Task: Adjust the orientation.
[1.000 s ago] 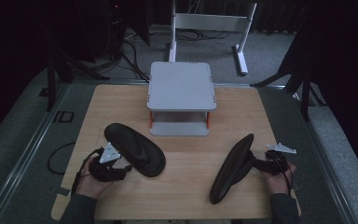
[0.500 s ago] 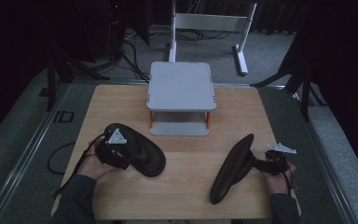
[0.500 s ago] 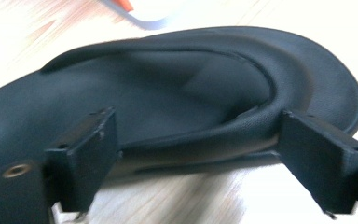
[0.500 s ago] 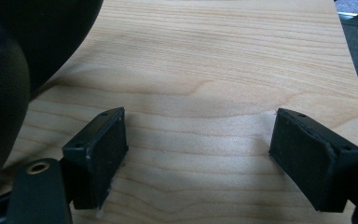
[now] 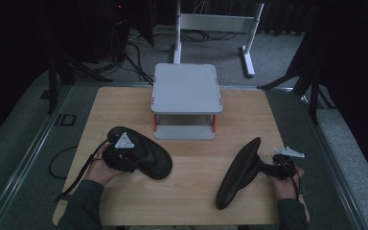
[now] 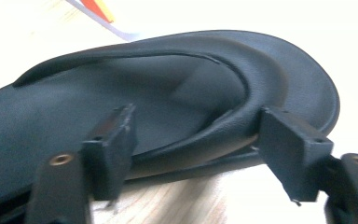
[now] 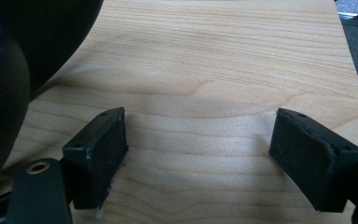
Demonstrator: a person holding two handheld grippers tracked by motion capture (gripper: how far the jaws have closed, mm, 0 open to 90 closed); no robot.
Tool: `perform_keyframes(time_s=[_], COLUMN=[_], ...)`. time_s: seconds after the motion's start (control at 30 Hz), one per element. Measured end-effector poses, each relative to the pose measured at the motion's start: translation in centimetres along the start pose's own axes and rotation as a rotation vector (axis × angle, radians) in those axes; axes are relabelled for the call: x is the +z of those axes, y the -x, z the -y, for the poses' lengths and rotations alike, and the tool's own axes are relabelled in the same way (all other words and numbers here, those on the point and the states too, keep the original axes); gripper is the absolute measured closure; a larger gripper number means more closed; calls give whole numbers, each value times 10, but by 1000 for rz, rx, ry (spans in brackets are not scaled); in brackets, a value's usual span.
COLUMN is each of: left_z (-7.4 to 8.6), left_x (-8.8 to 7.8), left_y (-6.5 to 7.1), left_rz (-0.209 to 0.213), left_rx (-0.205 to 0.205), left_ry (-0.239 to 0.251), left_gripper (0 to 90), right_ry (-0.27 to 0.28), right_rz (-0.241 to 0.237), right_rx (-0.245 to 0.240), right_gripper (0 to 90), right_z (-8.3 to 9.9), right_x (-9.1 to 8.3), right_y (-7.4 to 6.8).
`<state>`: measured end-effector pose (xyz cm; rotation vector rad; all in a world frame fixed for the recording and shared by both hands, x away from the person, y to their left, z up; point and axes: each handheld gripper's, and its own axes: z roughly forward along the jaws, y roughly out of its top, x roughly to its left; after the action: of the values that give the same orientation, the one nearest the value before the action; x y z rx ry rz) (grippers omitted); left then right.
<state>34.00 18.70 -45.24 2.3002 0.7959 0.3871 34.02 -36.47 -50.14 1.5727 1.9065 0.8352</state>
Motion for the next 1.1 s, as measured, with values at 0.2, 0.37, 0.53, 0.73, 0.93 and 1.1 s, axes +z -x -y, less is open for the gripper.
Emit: perform_keyframes(time_s=[0.2,0.37,0.53,0.73,0.93,1.1], left_z=[-3,-7,-5,0,8,8], left_x=[-6,-8,-14,-9,2,7], left_y=[13,15,5,-10,-24,-31], left_rz=[-11,-40,-65,-60,8,49], left_rx=[23,28,39,49,12,-15], left_ry=[28,47,46,-48,-41,-60], left_gripper=[605,643,339,162,134,80], right_ry=[0,0,0,0,0,0], right_rz=[0,0,0,0,0,0], right_rx=[0,0,0,0,0,0], right_gripper=[185,185,184,185,185,185], right_z=[0,0,0,0,0,0], right_x=[0,0,0,0,0,0], right_y=[0,0,0,0,0,0])
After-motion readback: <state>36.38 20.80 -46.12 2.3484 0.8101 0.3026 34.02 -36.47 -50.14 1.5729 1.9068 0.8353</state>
